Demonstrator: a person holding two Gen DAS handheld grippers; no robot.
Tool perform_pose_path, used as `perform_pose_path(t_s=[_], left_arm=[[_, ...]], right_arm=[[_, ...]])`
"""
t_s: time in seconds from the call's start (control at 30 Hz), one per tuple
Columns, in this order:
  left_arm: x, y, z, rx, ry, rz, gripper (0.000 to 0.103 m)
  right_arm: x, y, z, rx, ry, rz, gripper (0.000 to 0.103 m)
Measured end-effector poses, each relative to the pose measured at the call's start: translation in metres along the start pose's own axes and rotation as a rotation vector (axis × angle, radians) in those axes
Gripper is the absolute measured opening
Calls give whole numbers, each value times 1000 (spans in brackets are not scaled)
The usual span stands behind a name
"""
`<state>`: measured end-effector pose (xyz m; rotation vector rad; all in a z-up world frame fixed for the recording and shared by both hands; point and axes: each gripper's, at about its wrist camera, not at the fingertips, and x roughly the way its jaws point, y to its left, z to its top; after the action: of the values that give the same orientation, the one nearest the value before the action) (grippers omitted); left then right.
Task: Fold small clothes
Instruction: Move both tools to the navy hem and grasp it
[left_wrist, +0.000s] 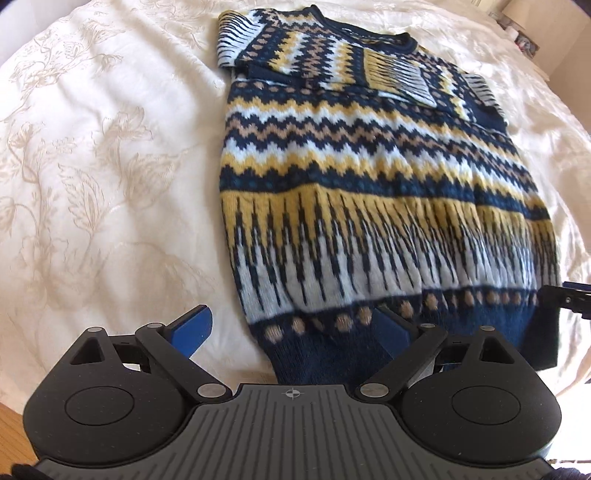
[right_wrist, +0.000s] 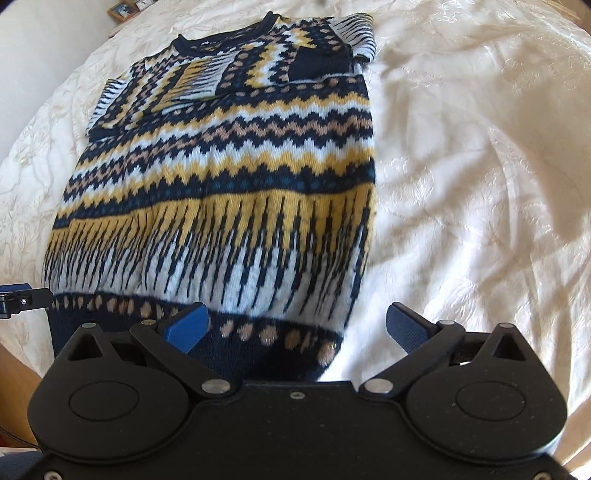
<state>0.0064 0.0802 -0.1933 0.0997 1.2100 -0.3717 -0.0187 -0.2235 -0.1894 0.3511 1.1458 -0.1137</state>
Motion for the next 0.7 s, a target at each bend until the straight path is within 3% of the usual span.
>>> perform_pose_path(t_s=[0.33, 0.7], left_arm=[[20, -9, -28, -10, 22, 46, 94], [28, -1, -44, -70, 16, 22, 94]], right_arm=[[16, -10, -32, 2, 40, 31, 102], [28, -7, -45, -23, 124, 42, 103]])
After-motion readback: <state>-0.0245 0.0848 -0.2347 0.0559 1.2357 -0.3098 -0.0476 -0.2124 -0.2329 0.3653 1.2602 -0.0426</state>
